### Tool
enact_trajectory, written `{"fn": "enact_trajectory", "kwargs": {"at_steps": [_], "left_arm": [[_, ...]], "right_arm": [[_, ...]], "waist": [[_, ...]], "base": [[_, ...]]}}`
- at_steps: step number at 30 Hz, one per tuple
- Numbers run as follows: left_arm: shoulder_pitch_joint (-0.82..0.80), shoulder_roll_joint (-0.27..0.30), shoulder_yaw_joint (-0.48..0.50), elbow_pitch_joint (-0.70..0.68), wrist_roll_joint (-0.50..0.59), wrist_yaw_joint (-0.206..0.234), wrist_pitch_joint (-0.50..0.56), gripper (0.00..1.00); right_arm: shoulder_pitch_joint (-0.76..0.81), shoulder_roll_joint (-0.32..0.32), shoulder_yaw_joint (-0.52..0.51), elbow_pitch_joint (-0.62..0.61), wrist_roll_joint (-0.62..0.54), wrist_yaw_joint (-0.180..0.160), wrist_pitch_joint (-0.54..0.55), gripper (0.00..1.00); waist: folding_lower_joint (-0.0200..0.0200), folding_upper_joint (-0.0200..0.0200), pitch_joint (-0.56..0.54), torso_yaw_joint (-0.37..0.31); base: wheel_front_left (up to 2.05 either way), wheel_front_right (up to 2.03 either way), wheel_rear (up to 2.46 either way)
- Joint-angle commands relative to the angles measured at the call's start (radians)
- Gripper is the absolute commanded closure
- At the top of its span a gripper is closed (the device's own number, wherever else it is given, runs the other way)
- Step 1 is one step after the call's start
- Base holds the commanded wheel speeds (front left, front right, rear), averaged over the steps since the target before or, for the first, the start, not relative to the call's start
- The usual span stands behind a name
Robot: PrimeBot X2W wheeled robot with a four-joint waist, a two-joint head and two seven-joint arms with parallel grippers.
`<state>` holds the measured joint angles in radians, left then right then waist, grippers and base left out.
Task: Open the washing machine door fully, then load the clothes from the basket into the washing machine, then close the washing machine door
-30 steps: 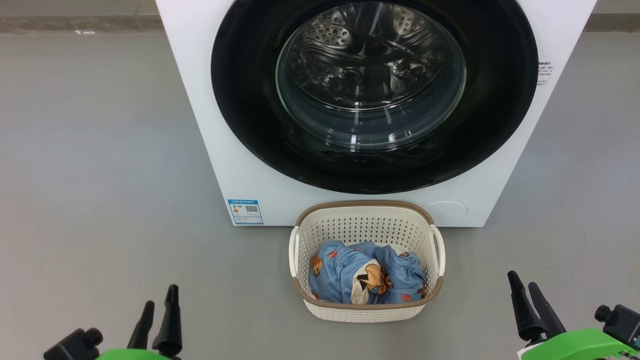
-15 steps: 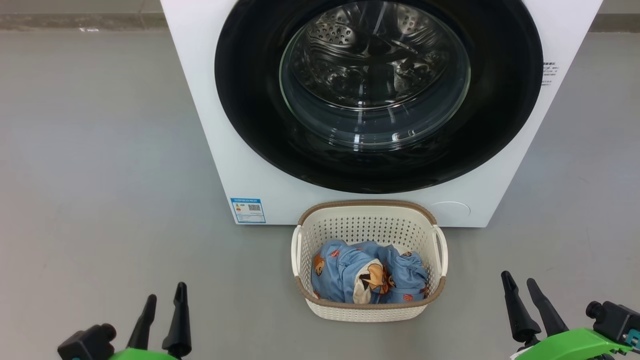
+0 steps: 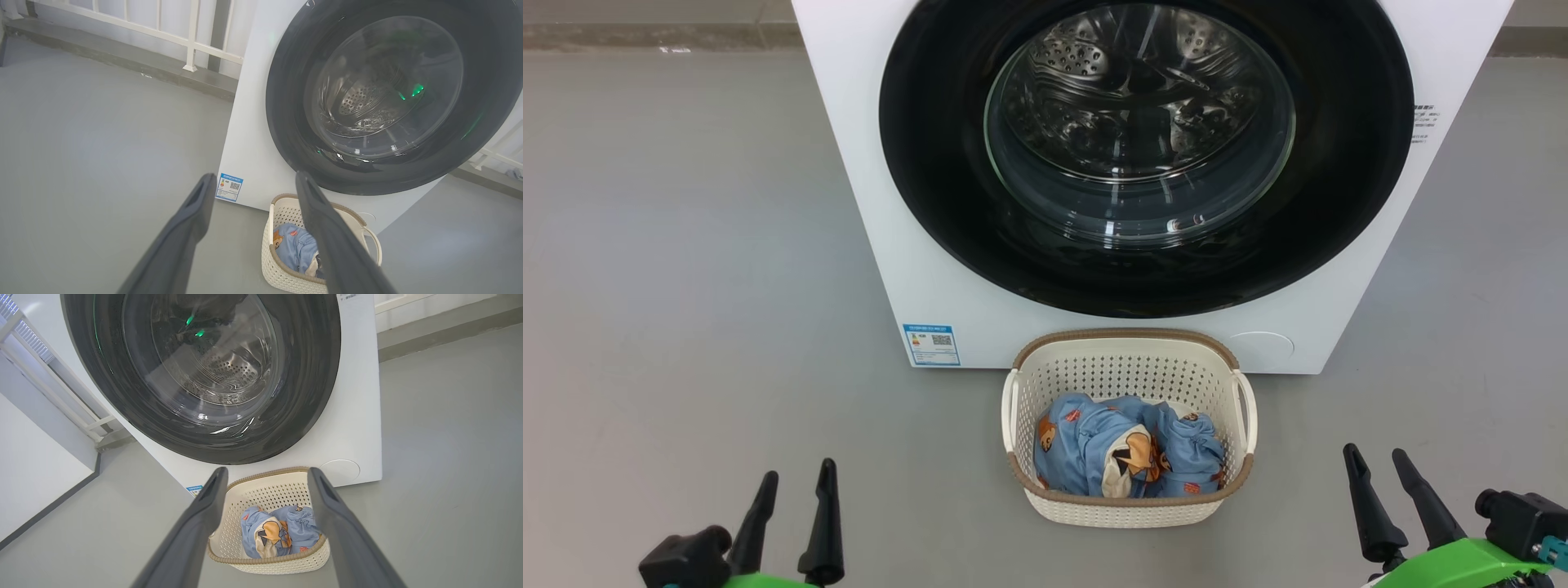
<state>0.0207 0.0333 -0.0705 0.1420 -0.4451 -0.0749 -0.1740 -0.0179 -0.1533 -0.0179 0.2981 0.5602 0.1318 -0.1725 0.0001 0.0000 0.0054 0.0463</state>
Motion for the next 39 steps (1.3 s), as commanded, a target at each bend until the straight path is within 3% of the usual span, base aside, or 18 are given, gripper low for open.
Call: {"fn": "enact_trajectory", "kwargs": {"at_steps": [1, 25, 39], "left_arm": [[-0.013, 0.013, 0.021, -0.034, 0.033, 0.006, -0.014, 0.00], [-0.006, 0.017, 0.000, -0.059, 0.330, 0.013, -0.088, 0.00], [-0.004, 0.017, 0.005, -0.047, 0.335, 0.012, -0.088, 0.00]], "right_arm": [[0.003, -0.015, 0.012, -0.028, -0.031, -0.001, -0.016, 0.00], [0.040, -0.026, -0.045, -0.048, -0.306, -0.001, -0.089, 0.00], [0.050, -0.016, -0.062, -0.054, -0.314, -0.001, -0.089, 0.00]], "waist": [[0.0000, 0.0000, 0.000, 0.000], [0.0000, 0.0000, 0.006, 0.001], [0.0000, 0.0000, 0.000, -0.001]], "base": [[0.00, 0.00, 0.00], [0.00, 0.00, 0.00], [0.00, 0.00, 0.00]]}}
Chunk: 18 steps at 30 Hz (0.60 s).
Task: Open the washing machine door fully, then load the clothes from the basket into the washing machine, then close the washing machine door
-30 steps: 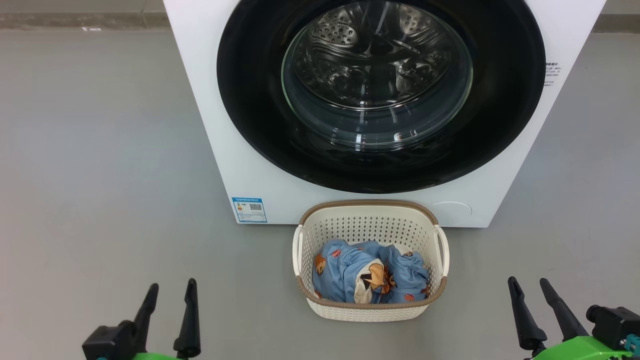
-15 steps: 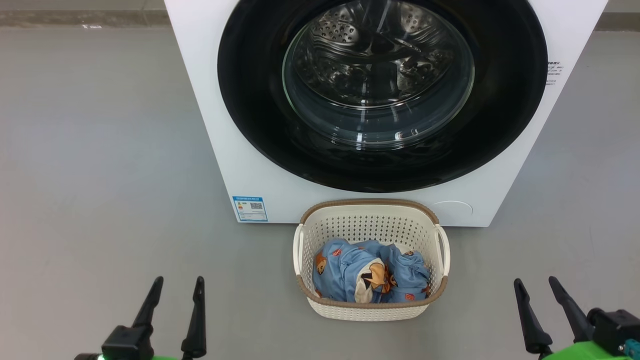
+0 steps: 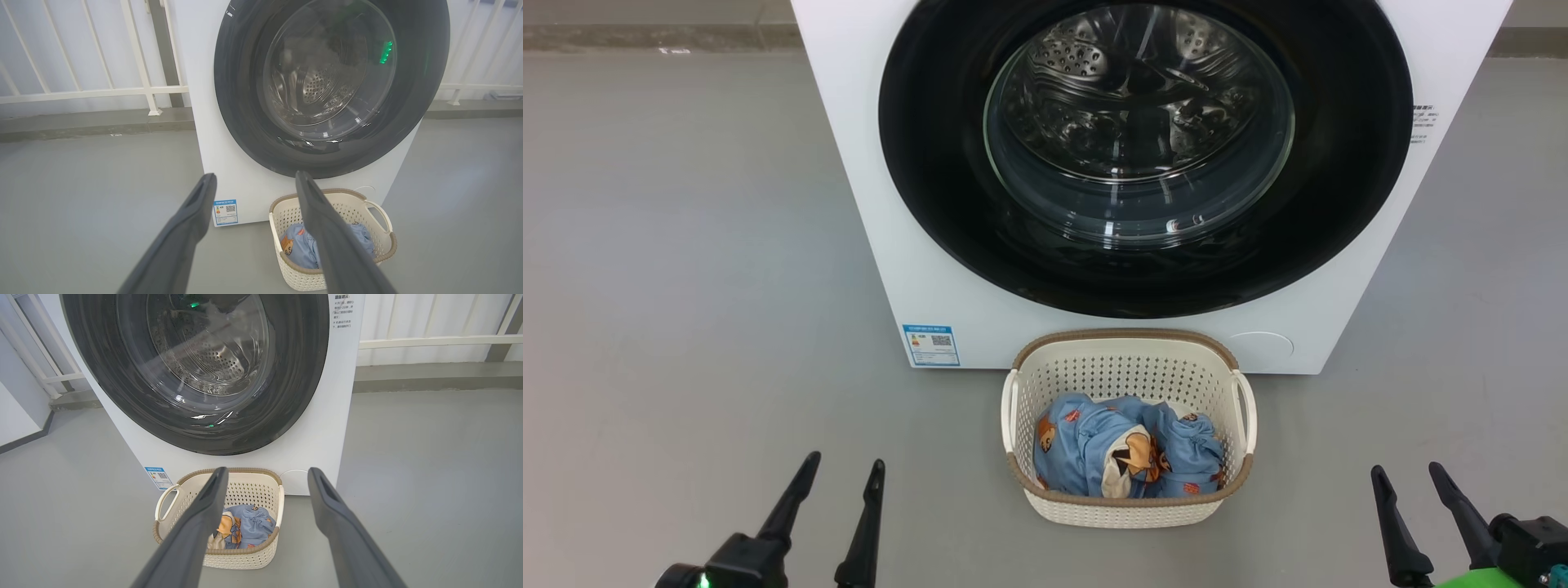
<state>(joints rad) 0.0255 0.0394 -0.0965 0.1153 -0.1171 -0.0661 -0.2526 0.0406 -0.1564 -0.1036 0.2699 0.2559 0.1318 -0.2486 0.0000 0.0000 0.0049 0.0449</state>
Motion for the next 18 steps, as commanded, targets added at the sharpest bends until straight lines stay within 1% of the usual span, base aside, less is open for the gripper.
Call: {"fn": "enact_trajectory", "kwargs": {"at_steps": [1, 5, 9, 13, 18], "left_arm": [[-0.009, 0.011, 0.031, -0.020, 0.016, 0.006, -0.009, 0.00], [-0.008, 0.011, 0.027, -0.015, 0.039, 0.018, -0.009, 0.00], [-0.009, 0.011, 0.022, -0.012, 0.048, 0.022, -0.009, 0.00], [-0.009, 0.011, 0.022, -0.009, 0.051, 0.024, -0.009, 0.00], [-0.009, 0.011, 0.024, -0.010, 0.050, 0.026, -0.009, 0.00]], "right_arm": [[-0.009, -0.012, 0.024, -0.026, -0.010, -0.001, -0.013, 0.00], [-0.010, -0.012, 0.024, -0.026, -0.010, -0.001, -0.013, 0.00], [-0.011, -0.013, 0.022, -0.027, -0.010, -0.001, -0.013, 0.00], [-0.012, -0.014, 0.017, -0.030, -0.011, -0.001, -0.013, 0.00], [-0.013, -0.016, 0.016, -0.032, -0.010, -0.001, -0.013, 0.00]], "waist": [[0.0000, 0.0000, 0.000, 0.000], [0.0000, 0.0000, -0.002, -0.002], [0.0000, 0.0000, -0.004, -0.002], [0.0000, 0.0000, -0.004, -0.004], [0.0000, 0.0000, -0.003, -0.006]], "base": [[0.00, 0.00, 0.00], [0.14, 0.19, -0.33], [0.48, 0.48, -0.96], [0.80, 0.80, -1.59], [1.14, 1.14, -2.27]]}}
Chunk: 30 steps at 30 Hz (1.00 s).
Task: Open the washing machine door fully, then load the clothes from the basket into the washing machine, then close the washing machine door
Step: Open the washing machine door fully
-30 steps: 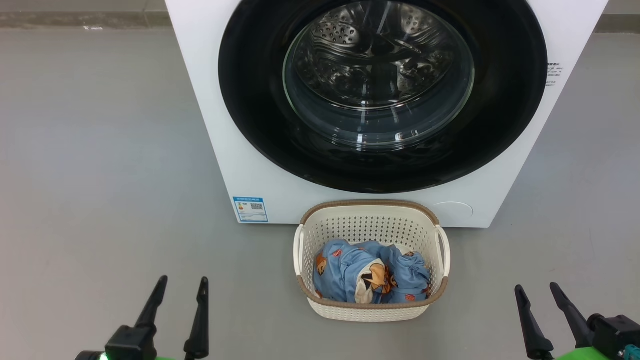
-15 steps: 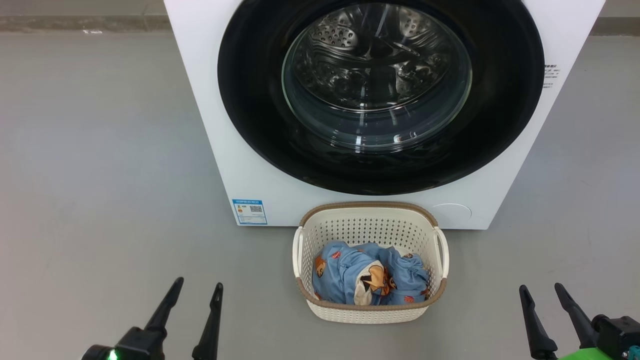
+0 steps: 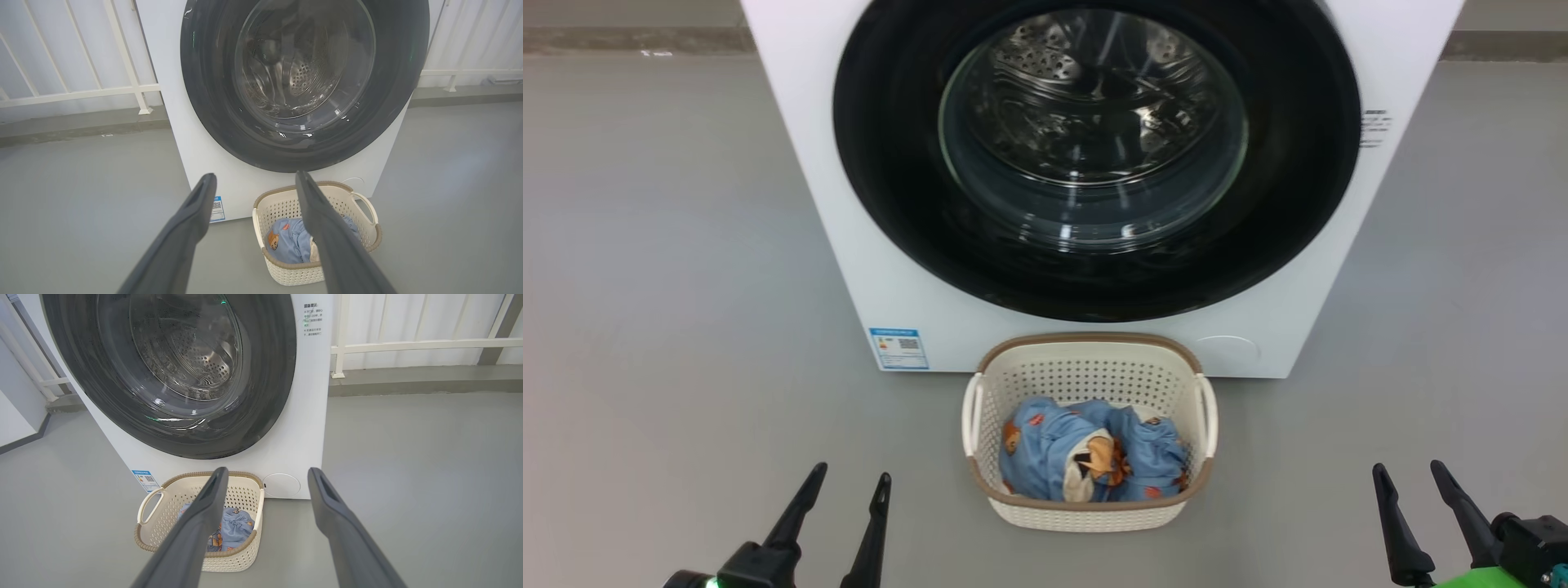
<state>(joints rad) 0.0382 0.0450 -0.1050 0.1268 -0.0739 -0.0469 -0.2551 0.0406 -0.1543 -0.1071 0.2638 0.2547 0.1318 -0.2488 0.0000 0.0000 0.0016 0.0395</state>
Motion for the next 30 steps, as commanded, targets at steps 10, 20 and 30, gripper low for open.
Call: {"fn": "enact_trajectory", "kwargs": {"at_steps": [10, 20, 30], "left_arm": [[-0.021, 0.005, 0.037, -0.032, 0.003, 0.007, -0.007, 0.00], [-0.024, 0.005, 0.044, -0.046, -0.038, 0.002, -0.007, 0.00], [-0.021, 0.005, 0.052, -0.069, -0.086, -0.016, -0.007, 0.00]], "right_arm": [[-0.014, -0.015, 0.014, -0.029, -0.011, -0.001, -0.013, 0.00], [-0.016, -0.012, 0.009, -0.034, -0.013, -0.001, -0.013, 0.00], [-0.020, -0.016, 0.004, -0.036, -0.011, -0.001, -0.013, 0.00]], "waist": [[0.0000, 0.0000, 0.000, -0.007], [0.0000, 0.0000, 0.005, -0.006], [0.0000, 0.0000, 0.015, -0.006]], "base": [[1.23, 1.23, -2.46], [1.23, 1.23, -2.46], [0.82, 0.82, -1.65]]}}
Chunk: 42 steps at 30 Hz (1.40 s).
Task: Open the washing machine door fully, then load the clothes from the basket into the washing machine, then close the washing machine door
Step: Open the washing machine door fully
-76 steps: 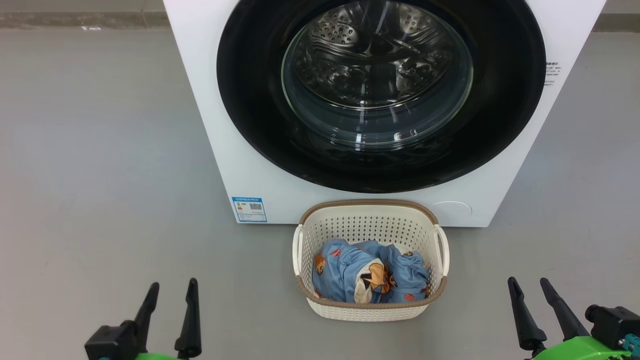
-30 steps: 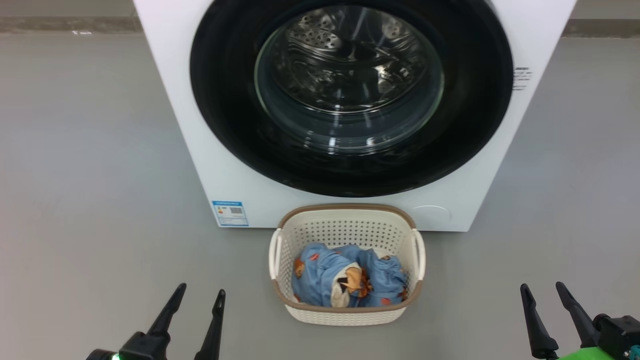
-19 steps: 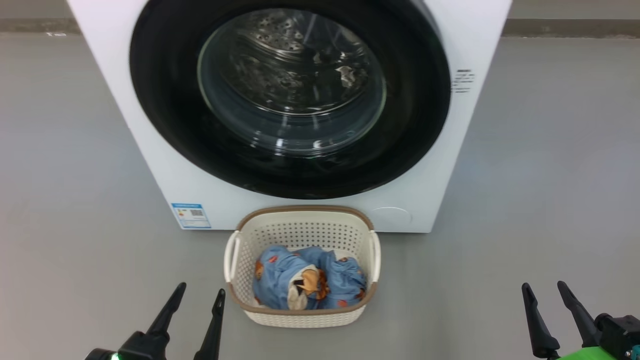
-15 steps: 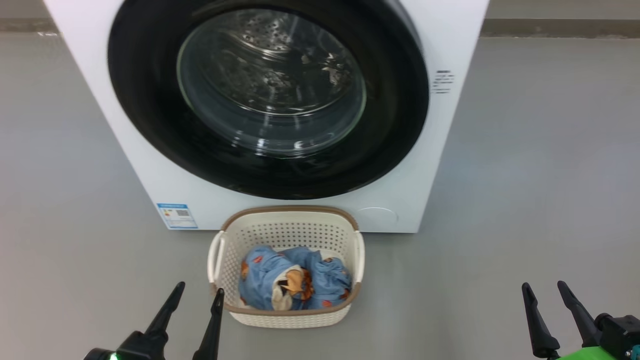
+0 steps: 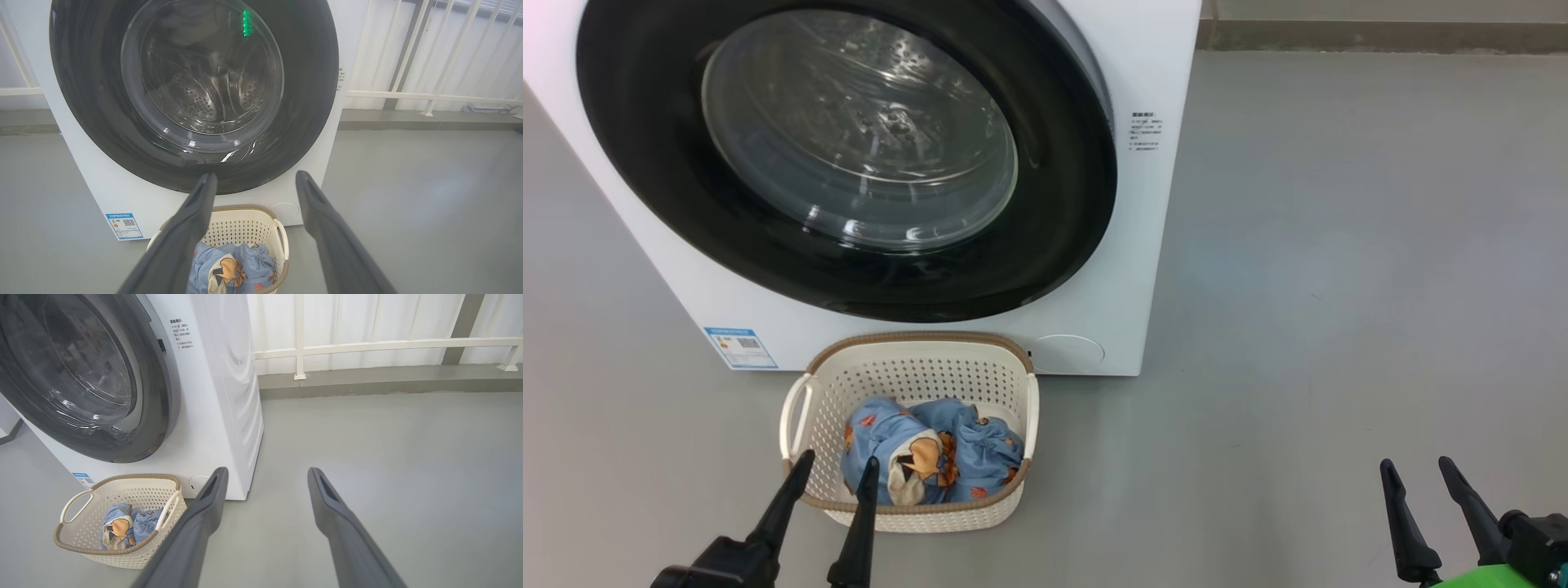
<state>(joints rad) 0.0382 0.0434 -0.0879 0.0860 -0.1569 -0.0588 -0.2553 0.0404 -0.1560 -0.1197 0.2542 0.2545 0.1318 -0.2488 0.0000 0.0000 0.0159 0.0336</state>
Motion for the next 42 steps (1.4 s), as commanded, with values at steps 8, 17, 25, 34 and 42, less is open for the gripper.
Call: {"fn": "enact_trajectory", "kwargs": {"at_steps": [8, 17, 25, 34, 42], "left_arm": [[-0.030, 0.007, 0.027, -0.031, -0.008, -0.005, -0.006, 0.00], [-0.040, 0.007, 0.008, -0.038, -0.029, 0.004, -0.006, 0.00], [-0.079, 0.007, -0.018, -0.040, -0.049, 0.005, -0.006, 0.00], [-0.124, 0.007, -0.071, -0.043, -0.079, 0.017, -0.006, 0.00], [-0.157, 0.007, -0.113, -0.044, -0.106, 0.026, -0.006, 0.00]], "right_arm": [[-0.038, -0.015, 0.025, -0.029, -0.010, -0.001, -0.013, 0.00], [-0.155, 0.000, 0.100, -0.079, 0.091, -0.001, -0.013, 1.00], [-0.349, -0.023, 0.169, -0.139, 0.286, -0.001, -0.013, 1.00], [-0.595, -0.068, 0.163, -0.125, 0.522, -0.001, -0.013, 1.00], [-0.757, -0.166, 0.242, -0.030, 0.799, -0.001, -0.011, 1.00]], "waist": [[0.0000, 0.0000, 0.013, 0.002], [0.0000, 0.0000, 0.037, 0.000], [0.0000, 0.0000, 0.074, 0.031], [0.0000, 0.0000, 0.125, 0.107], [0.0000, 0.0000, 0.165, 0.173]], "base": [[0.18, 0.18, -0.36], [0.00, 0.00, 0.00], [0.00, 0.00, 0.00], [0.00, 0.00, 0.00], [0.00, 0.00, 0.00]]}}
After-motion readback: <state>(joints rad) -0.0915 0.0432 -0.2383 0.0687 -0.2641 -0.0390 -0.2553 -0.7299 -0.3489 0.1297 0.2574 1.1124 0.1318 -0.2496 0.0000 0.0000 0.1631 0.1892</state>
